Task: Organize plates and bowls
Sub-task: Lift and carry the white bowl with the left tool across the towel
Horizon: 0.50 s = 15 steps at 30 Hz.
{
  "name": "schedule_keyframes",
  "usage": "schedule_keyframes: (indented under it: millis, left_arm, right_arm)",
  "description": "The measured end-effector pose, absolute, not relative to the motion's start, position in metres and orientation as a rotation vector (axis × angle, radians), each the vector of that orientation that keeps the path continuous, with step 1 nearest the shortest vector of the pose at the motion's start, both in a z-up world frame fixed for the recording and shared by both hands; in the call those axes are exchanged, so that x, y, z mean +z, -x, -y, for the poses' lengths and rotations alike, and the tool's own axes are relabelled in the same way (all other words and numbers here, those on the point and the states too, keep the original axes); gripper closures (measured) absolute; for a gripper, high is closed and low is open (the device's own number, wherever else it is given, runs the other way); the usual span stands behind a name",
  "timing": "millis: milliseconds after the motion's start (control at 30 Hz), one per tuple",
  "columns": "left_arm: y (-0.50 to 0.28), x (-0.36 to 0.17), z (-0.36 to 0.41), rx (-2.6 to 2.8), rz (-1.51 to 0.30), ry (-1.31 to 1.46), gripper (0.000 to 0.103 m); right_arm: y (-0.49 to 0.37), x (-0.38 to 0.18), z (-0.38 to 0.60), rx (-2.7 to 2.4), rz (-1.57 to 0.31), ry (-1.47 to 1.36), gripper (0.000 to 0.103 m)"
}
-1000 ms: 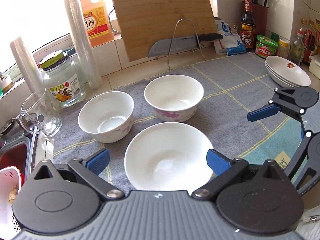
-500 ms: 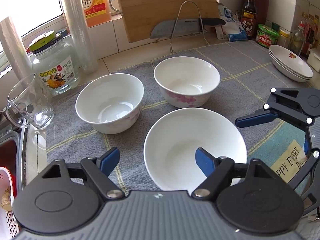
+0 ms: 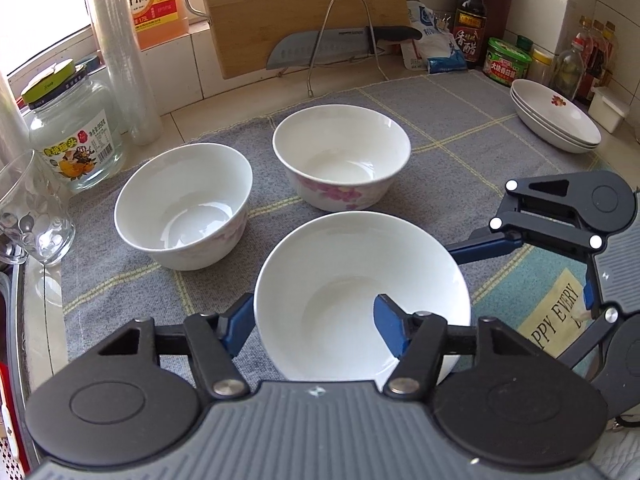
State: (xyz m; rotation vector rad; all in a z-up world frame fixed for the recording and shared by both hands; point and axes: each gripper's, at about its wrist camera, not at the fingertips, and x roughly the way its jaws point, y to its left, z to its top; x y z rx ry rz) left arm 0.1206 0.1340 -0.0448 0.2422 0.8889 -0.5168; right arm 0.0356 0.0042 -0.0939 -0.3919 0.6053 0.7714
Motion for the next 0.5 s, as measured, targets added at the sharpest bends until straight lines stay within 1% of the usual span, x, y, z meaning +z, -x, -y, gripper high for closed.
schedule_keyframes:
  millis: [500]
  left_arm:
    - [-0.1193,-0.0414,-0.1299,-0.554,-0.889,-0.235,0.040]
  right_arm:
    - [-0.0331,-0.0901,0.0009,0.758,-0.617,0.384,0.030]
